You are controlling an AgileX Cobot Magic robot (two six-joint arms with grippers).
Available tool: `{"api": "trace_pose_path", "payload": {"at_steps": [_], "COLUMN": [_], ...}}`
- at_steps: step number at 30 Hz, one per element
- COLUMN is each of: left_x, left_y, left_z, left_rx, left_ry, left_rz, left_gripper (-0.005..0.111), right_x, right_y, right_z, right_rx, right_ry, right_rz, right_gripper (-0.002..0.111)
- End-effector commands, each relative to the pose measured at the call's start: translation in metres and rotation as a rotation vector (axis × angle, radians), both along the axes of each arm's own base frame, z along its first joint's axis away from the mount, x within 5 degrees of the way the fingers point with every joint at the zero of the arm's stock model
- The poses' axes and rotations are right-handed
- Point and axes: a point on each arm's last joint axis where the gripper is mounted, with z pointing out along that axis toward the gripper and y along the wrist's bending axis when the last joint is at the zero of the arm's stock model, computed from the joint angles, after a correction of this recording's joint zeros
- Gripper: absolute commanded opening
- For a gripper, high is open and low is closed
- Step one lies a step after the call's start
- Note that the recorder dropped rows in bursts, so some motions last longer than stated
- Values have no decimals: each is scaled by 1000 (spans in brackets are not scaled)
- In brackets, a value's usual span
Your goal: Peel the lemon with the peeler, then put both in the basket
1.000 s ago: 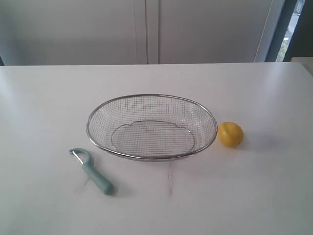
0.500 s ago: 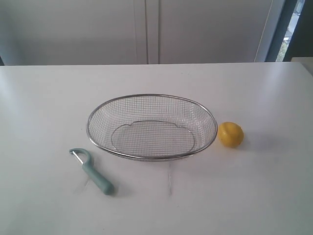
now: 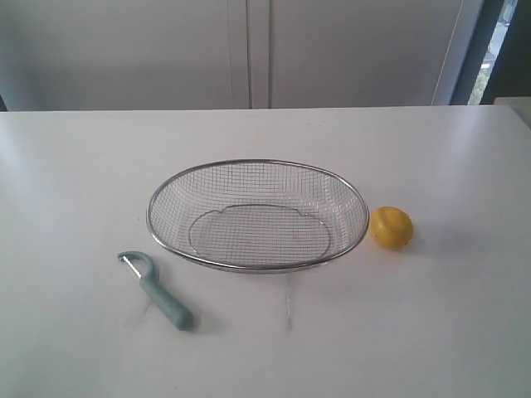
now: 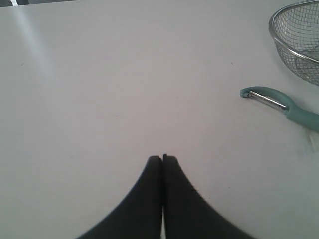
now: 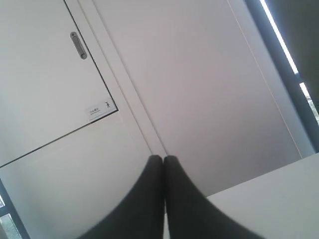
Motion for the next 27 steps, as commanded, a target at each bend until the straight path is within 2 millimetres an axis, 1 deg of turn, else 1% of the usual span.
{"api": "trace_pose_path", "payload": {"at_steps": [1,5,13,16,19,27], "left_x": [0,0,0,0,0,0], "left_y": [0,0,0,0,0,0], "left_z": [-1,-1,-1,-1,-1,-1], "left_rx": [0,0,0,0,0,0], "left_ry": [1,1,1,1,1,1], "left_rz": [3,3,3,3,3,3], "left_gripper": [0,0,0,0,0,0], "right_x": [-1,-4,-11,-7,1,26], "right_y": [0,-1,-1,-1,0,3], "right_z": [2,9,34,40,42,51], "right_rx": [-10,-28,-84,-102,-157,-214], "right_ry": [-33,-116,-187,-149,-59,152], "right_rz": [-3,-21,-46,-47,-52,-30], "right_gripper": [0,0,0,0,0,0]}}
